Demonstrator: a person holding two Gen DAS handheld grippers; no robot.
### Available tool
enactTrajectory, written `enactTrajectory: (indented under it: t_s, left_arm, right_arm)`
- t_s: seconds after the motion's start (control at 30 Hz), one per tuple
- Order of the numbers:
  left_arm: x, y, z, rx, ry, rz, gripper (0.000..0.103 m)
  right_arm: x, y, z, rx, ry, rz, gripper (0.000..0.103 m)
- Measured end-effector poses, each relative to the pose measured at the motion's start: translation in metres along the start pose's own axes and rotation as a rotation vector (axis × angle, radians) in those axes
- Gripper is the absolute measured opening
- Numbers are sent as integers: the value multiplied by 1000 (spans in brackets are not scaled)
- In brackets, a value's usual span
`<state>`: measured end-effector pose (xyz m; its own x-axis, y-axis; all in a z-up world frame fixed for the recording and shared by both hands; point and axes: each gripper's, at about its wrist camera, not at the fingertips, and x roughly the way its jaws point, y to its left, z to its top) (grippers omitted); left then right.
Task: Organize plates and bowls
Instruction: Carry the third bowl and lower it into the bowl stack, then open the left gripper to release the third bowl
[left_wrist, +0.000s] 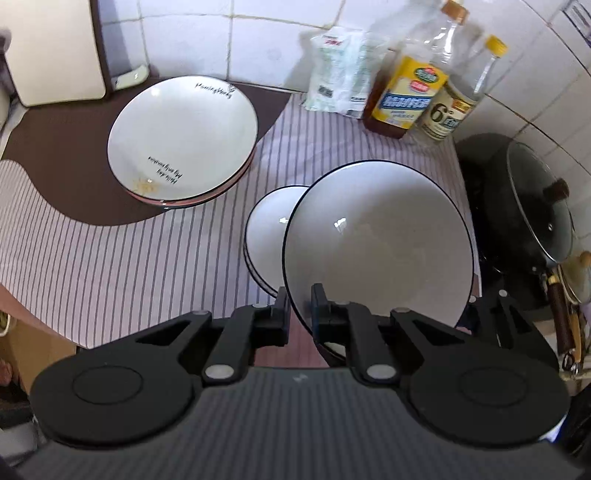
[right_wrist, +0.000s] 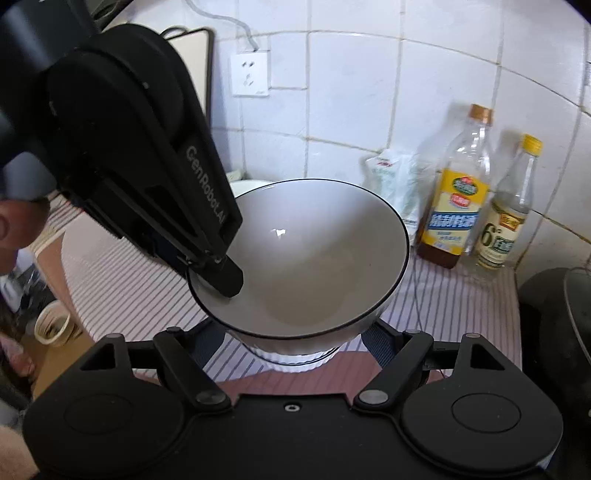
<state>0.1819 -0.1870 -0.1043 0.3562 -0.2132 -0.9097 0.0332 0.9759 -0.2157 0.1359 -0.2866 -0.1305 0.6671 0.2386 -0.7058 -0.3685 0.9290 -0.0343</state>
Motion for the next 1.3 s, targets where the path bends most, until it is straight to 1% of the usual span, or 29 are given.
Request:
enactTrajectory:
  t_s: [0.07, 0.17, 0.27, 0.4, 0.5, 0.57, 0.63, 0.73, 0.87, 0.93, 1.0, 1.07, 1.17, 1.3]
  left_arm:
    - [6, 4, 0, -20, 1, 8, 9]
    - [18, 8, 1, -35, 19, 26, 9]
    - [29, 14, 4, -66, 41, 40, 9]
    - [44, 19, 7, -96, 58, 66, 9]
    - [54, 19, 12, -96, 58, 75, 10]
    - [59, 15, 16, -64, 68, 111, 9]
    - [66, 18, 18, -74, 91, 120, 10]
    - [73, 23, 19, -99, 115, 103, 10]
    - [78, 26, 21, -113, 114, 93, 10]
    - [80, 26, 22, -115, 121, 92, 14]
    - [83, 27, 23, -125, 123, 91, 16]
    - [84, 27, 23, -127, 115, 93, 16]
    - [84, 26, 22, -128, 107, 97, 16]
    - [77, 31, 19, -165, 83, 73, 16]
  right_arm:
    - [6, -1, -1, -26, 18, 25, 85]
    - [19, -6, -2, -32, 53, 69, 85]
    - [29, -4, -3, -46, 95, 94, 85]
    - [45, -8, 0, -47, 126, 135, 85]
    - [57, -7, 1, -72, 154, 128, 85]
    - [61, -2, 5, -119, 162, 71, 86]
    - [68, -2, 7, -137, 173, 82, 86]
    - [75, -6, 9, -124, 212, 121, 86]
    - [77, -3, 6, -174, 206, 114, 88]
    - [78, -2, 7, -192, 200, 113, 91]
    - [82, -2, 8, -214, 198, 100, 96]
    - [84, -5, 8, -197, 204, 97, 98]
    - [84, -6, 6, -198, 185, 99, 99]
    - [84, -7, 3, -187, 181, 97, 99]
